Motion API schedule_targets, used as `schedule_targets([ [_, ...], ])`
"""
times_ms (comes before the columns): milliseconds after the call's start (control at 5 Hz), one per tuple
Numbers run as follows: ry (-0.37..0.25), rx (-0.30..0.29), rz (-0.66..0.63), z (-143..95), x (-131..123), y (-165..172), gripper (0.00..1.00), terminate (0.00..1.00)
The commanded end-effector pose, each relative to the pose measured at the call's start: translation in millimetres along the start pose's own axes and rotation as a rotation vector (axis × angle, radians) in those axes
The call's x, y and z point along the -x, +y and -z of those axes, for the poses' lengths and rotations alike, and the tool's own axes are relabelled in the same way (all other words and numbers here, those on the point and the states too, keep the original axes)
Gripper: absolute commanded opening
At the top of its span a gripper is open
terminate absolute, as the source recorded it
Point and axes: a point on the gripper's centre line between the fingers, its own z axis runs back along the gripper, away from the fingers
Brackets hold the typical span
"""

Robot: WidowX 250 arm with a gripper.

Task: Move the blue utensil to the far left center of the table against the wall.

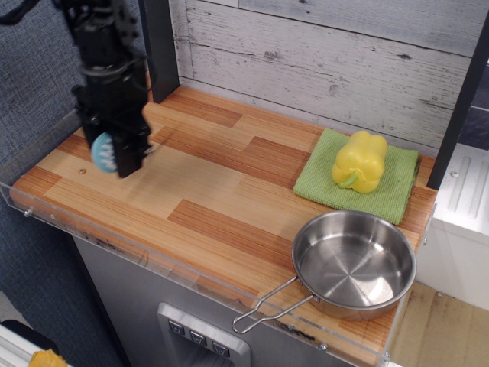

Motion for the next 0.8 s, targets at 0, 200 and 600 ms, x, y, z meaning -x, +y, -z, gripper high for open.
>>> schedule_targets([
  [0, -0.191, -0.070, 0.137, 0, 15, 46, 0.00, 0.00],
  [200, -0.216, -0.064, 0.186, 5, 10, 57, 0.00, 0.00],
  [600, -0.162, 0.029, 0.220, 25, -10, 56, 0.00, 0.00],
])
